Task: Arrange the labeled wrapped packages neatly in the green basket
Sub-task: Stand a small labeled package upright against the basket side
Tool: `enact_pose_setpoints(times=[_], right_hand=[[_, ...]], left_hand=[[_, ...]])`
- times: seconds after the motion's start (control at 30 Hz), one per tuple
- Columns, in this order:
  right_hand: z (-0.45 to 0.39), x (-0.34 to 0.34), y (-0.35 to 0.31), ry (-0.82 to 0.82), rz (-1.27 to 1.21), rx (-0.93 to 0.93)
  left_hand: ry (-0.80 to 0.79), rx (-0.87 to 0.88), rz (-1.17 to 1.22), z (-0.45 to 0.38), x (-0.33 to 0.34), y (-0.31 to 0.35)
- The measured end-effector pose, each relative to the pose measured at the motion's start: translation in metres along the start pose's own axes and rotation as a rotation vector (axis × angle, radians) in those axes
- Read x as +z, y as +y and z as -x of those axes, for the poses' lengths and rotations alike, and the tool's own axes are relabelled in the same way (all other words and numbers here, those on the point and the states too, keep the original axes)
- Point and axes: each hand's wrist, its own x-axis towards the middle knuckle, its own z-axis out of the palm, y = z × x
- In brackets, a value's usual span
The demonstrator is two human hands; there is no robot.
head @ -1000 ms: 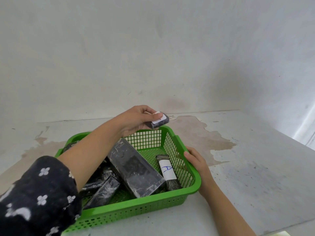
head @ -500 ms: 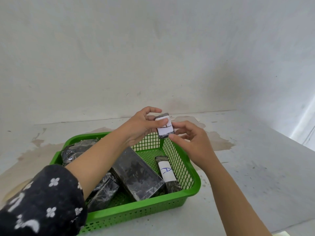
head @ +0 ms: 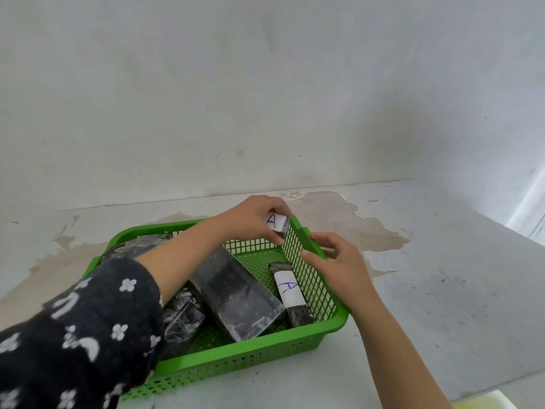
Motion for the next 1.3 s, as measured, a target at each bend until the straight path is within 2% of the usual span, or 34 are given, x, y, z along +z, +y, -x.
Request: enact_pose_setpoints(times=[0.07,0.13,0.3,0.4,0.7,0.93,1.03,1.13,1.3], right_hand=[[0.0,0.001,0.003,-0.045,-0.012,0.033],[0.0,0.001,0.005,-0.046,0.0,0.016],[0.001,0.001,0.006,-0.04,0.005,0.011],[0.0,0.001,0.007,-0.038,0.006,0.015],[-0.001,0.001,0.009,-0.052,-0.004,0.022],[0.0,-0.001,0.008,-0.056,-0.027,0.029],[0.0,-0.001,0.008,-0.054,-0.032,0.026],[0.0,-0.001,0.009,-0.051,-0.024,0.024],[0.0,-0.001,0.009,-0.048,-0.016,0.023]], left_hand=[[-0.154,0.031,-0.166,-0.008,-0.001,-0.006],[-0.261,0.053,-0.208,-0.013,0.005,-0.011],[-0.129,0.186,-0.376,-0.018,0.024,-0.029],[-0.155,0.227,-0.533,-0.018,0.029,-0.04],[-0.288,0.23,-0.546,-0.02,0.034,-0.048],[-0.276,0.08,-0.256,-0.02,0.015,-0.044],[-0.277,0.019,-0.358,-0.024,0.015,-0.039],[-0.392,-0.069,-0.458,-0.022,0.029,-0.037],[-0.481,-0.05,-0.514,-0.021,0.039,-0.038]])
